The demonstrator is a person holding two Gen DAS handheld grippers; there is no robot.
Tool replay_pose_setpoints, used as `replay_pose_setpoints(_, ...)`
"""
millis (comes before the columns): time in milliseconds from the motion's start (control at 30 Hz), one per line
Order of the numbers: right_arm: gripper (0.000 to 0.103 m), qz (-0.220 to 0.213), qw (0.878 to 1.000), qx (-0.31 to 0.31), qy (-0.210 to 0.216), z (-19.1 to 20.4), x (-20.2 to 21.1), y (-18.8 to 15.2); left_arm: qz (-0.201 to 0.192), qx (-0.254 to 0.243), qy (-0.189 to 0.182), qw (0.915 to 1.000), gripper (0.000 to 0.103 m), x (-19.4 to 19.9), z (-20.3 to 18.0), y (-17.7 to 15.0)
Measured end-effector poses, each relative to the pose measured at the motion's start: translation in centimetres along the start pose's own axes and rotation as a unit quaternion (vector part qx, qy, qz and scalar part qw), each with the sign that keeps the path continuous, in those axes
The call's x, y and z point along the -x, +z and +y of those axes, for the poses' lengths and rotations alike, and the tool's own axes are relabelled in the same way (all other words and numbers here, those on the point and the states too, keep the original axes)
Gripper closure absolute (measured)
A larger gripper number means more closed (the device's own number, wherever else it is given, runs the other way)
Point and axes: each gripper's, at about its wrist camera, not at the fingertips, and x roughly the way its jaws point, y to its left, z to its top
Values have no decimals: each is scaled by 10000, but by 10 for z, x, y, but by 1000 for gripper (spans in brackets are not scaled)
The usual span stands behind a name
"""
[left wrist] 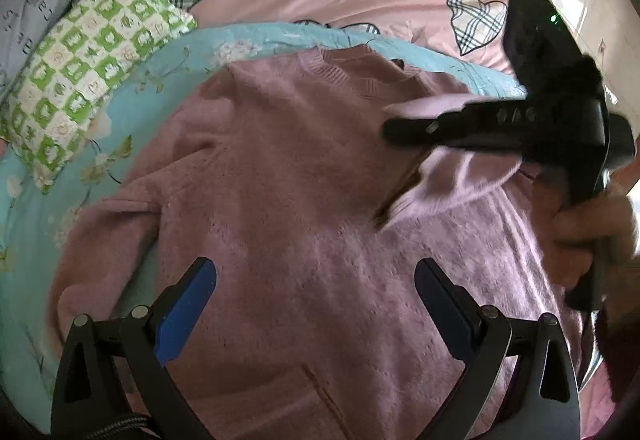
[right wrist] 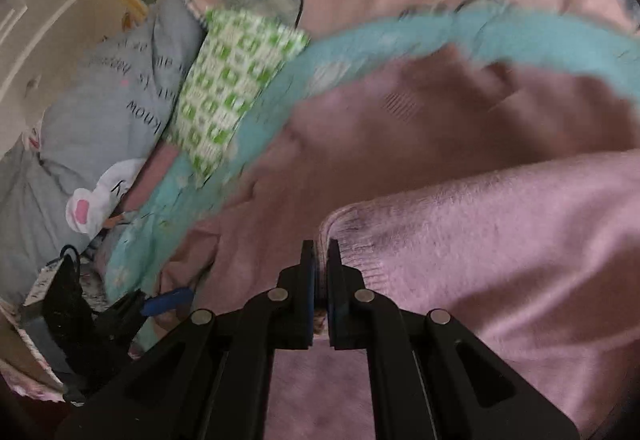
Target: Fold small clothes
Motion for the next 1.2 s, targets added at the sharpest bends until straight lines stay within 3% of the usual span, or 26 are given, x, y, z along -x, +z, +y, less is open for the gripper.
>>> replay_pose_setpoints(167, 86, 377, 9991, -134, 134, -4, -25, -8, 198, 110, -203, 9995, 3, -27, 7, 16)
replay_pose_setpoints(233, 46, 351, 9980, -466, 255, -17, -14, -10, 248, 85, -203, 9995, 3, -37, 5, 24)
replay_pose_setpoints(267, 43, 266, 9976, -585, 263, -23, -6, -11, 268, 36, -195, 9994, 3, -43, 2, 29)
replay_pose_setpoints(367, 43, -295, 9969, -719, 109, -41, 38, -17, 328, -141, -176, 9992, 3, -62, -5, 47)
replay_pose_setpoints(500, 43, -825, 9921, -924, -207, -63, 92, -38, 654, -34, -446, 9969, 7, -100, -9, 67)
replay_pose_setpoints(567, 43, -1057, 9877, -1066, -445, -74, 115, -51, 719, 2, -658, 9952, 31, -112, -14, 72)
replay_pose_setpoints(633, 43, -1183, 9839, -1208, -580, -85, 134, -63, 673, -70, -773, 9947, 91, -114, -24, 74)
replay_pose_setpoints(700, 43, -1352, 9787, -1385, -689, -95, 152, -73, 587, -92, -970, 9935, 96, -105, -31, 74)
replay_pose_setpoints(767, 43, -1567, 9723, -1516, -839, -101, 167, -79, 242, -163, -903, 9955, 97, -82, -32, 75)
replay_pose_setpoints(833, 43, -1774, 9655, -1592, -1044, -110, 184, -82, -122, 41, -918, 9957, 98, -57, -10, 78)
replay_pose_setpoints(867, 43, -1834, 9629, -1630, -1126, -115, 190, -83, -245, 156, -748, 9968, 99, -51, 6, 79)
replay_pose_setpoints(933, 43, -1912, 9567, -1768, -1298, -125, 198, -82, -104, 445, -409, 9981, 101, -55, 35, 79)
replay_pose_setpoints(1000, 43, -1911, 9521, -1867, -1484, -136, 200, -78, 68, 789, -509, 9956, 101, -60, 59, 74)
replay_pose_setpoints(1200, 43, -1662, 9494, -1858, -1911, -164, 171, -49, 120, 457, -437, 9979, 100, -64, 42, 66)
